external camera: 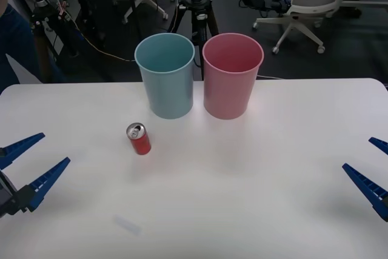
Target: Grasp the object on the table and drop it into the matching bin: aluminum can to the light blue bin, PET bottle to the pink bin.
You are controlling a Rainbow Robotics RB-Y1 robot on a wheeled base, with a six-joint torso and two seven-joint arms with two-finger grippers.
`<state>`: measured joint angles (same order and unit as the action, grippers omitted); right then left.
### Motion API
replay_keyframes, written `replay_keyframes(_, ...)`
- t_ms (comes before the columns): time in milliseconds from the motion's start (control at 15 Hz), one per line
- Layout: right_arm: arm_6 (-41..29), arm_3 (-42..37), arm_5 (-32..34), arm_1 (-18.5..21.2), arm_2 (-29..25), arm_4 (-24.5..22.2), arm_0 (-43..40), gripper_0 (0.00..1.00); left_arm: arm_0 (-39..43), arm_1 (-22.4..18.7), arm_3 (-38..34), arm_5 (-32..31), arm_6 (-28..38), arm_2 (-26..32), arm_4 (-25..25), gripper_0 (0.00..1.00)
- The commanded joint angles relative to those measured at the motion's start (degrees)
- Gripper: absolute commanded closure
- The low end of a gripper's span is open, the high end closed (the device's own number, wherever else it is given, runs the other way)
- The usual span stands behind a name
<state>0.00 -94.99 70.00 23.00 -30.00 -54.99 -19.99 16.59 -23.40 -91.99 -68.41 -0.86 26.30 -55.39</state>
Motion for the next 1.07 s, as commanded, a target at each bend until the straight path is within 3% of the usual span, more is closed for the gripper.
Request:
replay_keyframes(67, 0.00, -0.01, 0.00, 0.00, 0.00, -0.01, -0.01, 0.00, -0.06, -0.25, 1.29, 0.91, -1.43, -2.04, 0.02, 0.00)
replay_keyframes(533, 0.00, -0.01, 0.00, 0.00, 0.00, -0.01, -0.01, 0.00, -3.40, -2.36, 11.57, 2.85, -13.56, -7.05, 5.56, 0.00)
replay_keyframes(1067, 0.00, -0.01, 0.00, 0.00, 0.00, -0.01, -0.01, 0.00, -12.01, -2.36, 24.40, 6.54, -24.02, -15.40, 6.44, 0.00)
